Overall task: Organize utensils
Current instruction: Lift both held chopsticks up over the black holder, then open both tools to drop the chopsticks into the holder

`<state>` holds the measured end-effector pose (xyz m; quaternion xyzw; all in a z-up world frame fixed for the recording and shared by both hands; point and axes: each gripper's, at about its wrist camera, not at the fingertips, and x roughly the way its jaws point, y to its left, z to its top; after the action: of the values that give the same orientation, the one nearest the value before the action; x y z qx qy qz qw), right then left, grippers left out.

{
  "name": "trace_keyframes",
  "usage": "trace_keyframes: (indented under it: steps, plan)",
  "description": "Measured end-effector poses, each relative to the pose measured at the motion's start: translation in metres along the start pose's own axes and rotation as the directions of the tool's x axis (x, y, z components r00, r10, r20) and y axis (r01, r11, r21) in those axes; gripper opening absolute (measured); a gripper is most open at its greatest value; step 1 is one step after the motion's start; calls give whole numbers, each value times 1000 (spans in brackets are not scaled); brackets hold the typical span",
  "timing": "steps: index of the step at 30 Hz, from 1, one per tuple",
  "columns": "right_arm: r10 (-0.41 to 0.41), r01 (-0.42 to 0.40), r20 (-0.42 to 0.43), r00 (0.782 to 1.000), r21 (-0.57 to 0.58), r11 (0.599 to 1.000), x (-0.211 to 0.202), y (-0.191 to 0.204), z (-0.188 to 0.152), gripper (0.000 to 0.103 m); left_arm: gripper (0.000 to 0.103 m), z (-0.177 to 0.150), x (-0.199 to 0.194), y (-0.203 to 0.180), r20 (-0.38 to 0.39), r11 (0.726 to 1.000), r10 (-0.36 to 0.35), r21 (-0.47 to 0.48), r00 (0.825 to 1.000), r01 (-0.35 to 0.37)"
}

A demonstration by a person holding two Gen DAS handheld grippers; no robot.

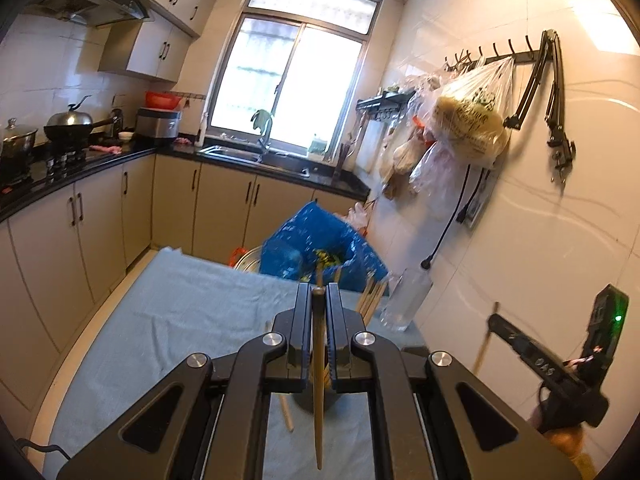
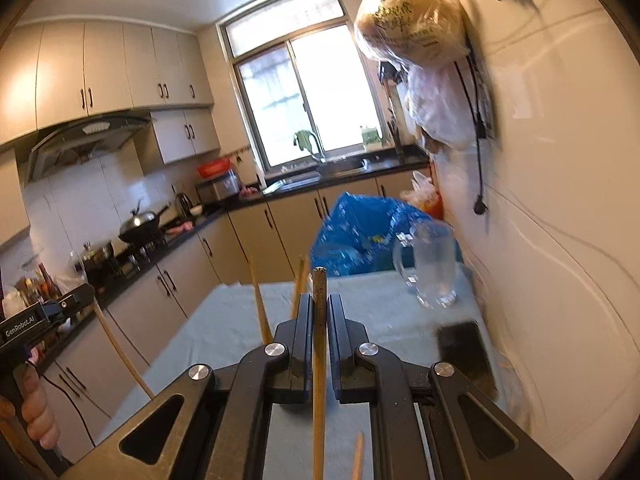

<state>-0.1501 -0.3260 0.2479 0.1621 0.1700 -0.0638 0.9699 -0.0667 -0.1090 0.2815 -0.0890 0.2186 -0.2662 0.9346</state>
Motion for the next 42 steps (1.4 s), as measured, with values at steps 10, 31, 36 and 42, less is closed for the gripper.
trace_keyframes:
  steps: [10,31,36,42]
  plan:
    - [31,-47,163,986,97,994,62,16,46,7,6,54,57,-24,63,999,-30,23,998,29]
    - [-33,27,54,998,104,994,149,1,4,8,6,10,179,-8,-161,999,35,-15,986,-38]
    - [-28,23,43,999,117,993,144,-2,4,32,13,14,163,-7,-139,999,31,-17,990,-34]
    - [-35,26,70,997,126,992,114,-1,9,46,35,21,122,-5,-87,999,36,-24,996,-38]
